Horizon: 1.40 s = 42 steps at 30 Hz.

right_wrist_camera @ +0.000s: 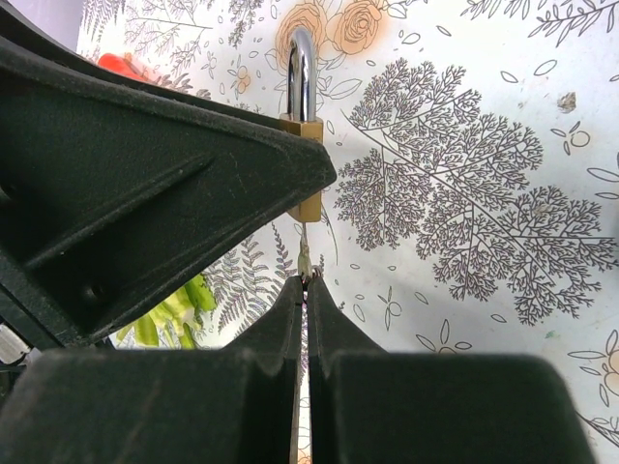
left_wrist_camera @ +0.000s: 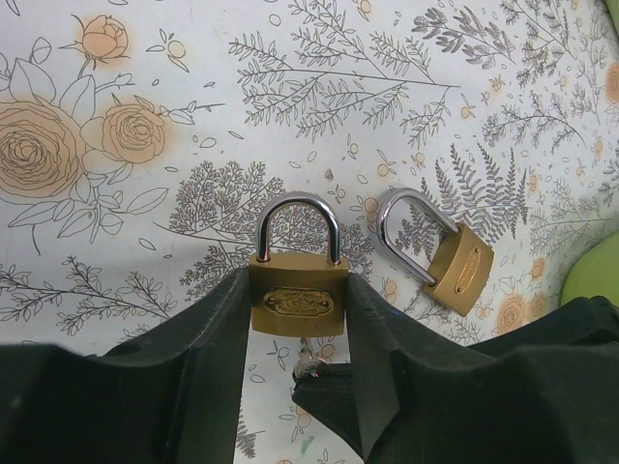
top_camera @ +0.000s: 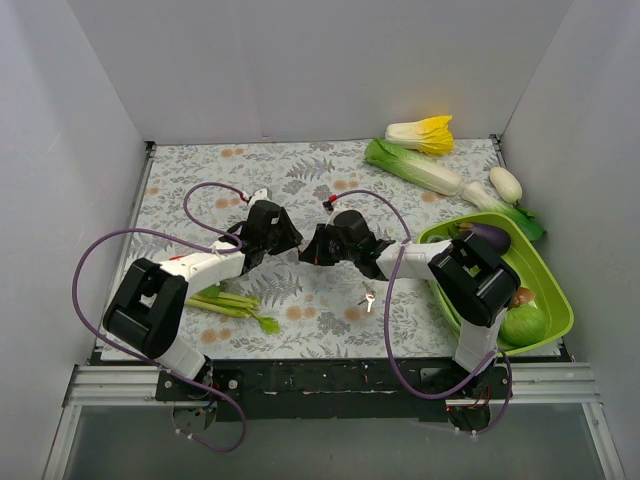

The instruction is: Unlock with the key

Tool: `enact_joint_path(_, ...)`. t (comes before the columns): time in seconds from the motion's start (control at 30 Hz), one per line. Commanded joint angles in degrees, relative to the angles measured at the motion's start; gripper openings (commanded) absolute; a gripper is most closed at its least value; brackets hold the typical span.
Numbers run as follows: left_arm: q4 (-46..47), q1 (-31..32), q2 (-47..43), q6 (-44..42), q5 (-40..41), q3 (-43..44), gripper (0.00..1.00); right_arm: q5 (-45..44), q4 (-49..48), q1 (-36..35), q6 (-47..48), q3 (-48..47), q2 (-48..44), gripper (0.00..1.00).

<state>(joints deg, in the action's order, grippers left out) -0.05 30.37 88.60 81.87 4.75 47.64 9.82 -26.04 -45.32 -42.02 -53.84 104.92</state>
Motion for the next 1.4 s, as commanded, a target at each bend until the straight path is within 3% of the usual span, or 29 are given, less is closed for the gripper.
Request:
enact_joint_path(0.0, -3.8, 2.2, -2.4, -0.1, -3.6, -0.1, 0.00, -1.0, -8.8, 0.8, 0.4, -3.7, -1.0, 0.01)
enact_joint_path(1.37, -3.2, 2.6, -4.0, 0.6, -8.6, -0.7, 0.00, 0.2, -8.5, 1.7, 7.2, -8.9, 1.3, 0.01)
